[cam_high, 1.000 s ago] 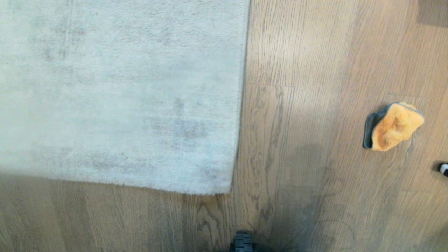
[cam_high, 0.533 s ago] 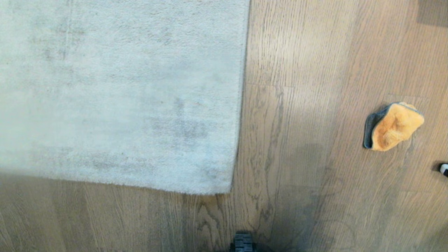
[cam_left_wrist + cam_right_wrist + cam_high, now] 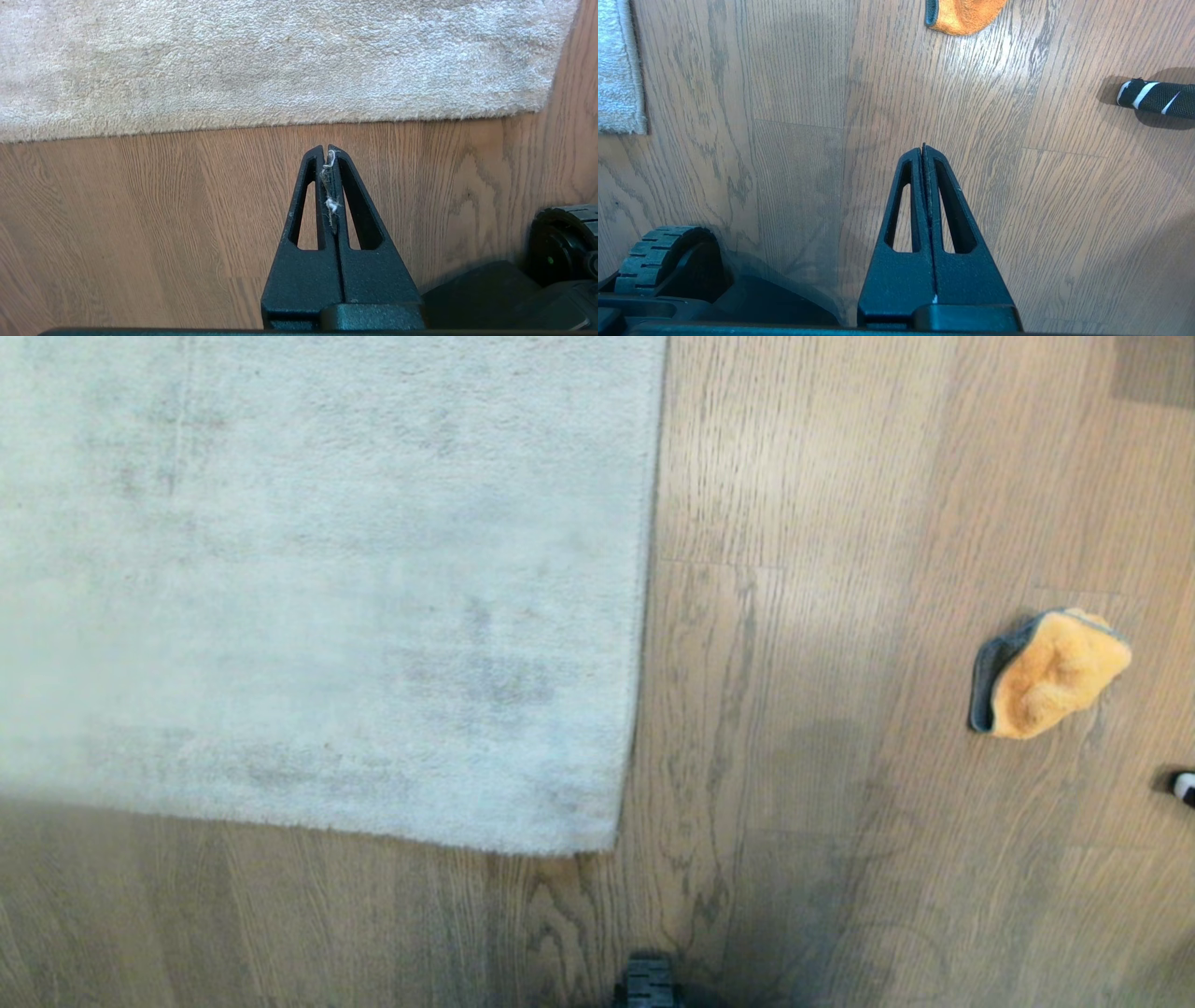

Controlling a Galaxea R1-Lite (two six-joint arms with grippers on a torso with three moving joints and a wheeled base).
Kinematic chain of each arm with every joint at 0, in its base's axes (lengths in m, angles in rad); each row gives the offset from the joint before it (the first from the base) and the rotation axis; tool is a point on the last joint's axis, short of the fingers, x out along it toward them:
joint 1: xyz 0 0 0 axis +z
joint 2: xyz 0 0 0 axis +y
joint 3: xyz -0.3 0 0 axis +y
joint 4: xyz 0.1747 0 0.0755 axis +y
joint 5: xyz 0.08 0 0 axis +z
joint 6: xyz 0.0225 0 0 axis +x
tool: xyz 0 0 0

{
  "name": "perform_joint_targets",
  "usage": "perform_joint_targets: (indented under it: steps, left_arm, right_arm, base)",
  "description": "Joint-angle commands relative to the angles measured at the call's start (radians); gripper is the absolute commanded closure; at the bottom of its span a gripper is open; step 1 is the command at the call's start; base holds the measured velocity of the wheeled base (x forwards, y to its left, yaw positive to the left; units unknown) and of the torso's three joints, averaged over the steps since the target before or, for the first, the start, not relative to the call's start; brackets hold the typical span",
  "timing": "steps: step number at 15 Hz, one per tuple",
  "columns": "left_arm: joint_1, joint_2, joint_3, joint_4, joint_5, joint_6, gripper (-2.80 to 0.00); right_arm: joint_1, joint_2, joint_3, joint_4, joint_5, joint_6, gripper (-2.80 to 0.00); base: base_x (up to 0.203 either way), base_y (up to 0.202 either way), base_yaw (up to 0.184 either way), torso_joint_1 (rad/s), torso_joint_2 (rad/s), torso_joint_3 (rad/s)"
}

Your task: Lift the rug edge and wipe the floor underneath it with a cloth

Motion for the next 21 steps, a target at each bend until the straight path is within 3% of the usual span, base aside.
perform_joint_targets:
  steps: [1, 21]
  left_arm:
    - [0.001, 0.000, 0.001, -0.001, 0.000, -0.002, 0.00]
    - [0.001, 0.000, 0.000, -0.001, 0.000, -0.007, 0.00]
  right_arm:
    - [0.000, 0.002, 0.000, -0.001, 0.000, -0.001, 0.00]
    - [0.000, 0.002, 0.000, -0.001, 0.000, -0.001, 0.00]
  base:
    - [0.000, 0.000, 0.000, 0.000, 0.00, 0.000]
    - [0.000, 0.000, 0.000, 0.001, 0.00, 0.179]
